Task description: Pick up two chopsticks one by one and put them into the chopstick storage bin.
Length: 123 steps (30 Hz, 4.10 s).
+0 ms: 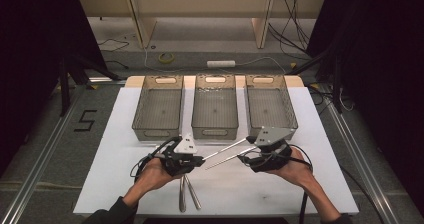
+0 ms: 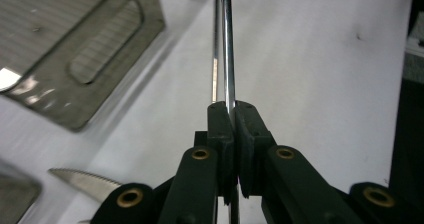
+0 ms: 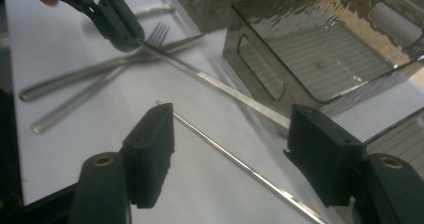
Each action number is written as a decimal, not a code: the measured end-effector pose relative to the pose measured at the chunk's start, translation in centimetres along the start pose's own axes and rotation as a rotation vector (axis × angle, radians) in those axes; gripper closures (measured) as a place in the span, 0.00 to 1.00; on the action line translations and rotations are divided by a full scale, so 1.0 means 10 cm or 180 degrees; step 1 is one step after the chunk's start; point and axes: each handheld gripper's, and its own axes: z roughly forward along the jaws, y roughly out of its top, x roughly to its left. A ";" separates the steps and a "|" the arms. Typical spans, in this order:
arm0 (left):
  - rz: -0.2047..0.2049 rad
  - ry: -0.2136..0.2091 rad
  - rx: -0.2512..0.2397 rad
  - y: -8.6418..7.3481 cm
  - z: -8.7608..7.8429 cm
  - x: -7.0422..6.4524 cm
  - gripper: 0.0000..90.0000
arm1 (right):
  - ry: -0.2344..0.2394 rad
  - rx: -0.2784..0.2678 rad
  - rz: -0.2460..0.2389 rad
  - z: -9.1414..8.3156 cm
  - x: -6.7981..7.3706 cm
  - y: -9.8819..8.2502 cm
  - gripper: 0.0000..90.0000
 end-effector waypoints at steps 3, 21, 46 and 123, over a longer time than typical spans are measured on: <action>-0.0156 0.0113 -0.0084 -0.02 -0.05 0.08 0.95 | 0.0061 -0.0186 0.0275 -0.05 0.01 -0.10 0.35; -0.0711 0.0859 -0.0448 -0.04 -0.41 0.58 0.95 | -0.0006 -0.0624 0.0912 -0.14 0.04 -0.52 0.31; -0.1288 0.1497 -0.0464 -0.16 -0.32 1.50 0.95 | 0.0087 -0.0634 0.0893 -0.14 0.15 -0.52 0.30; -0.1230 0.0736 -0.0848 -0.41 -0.36 0.42 0.17 | 0.0530 0.1126 -0.0197 0.40 -0.37 0.00 0.34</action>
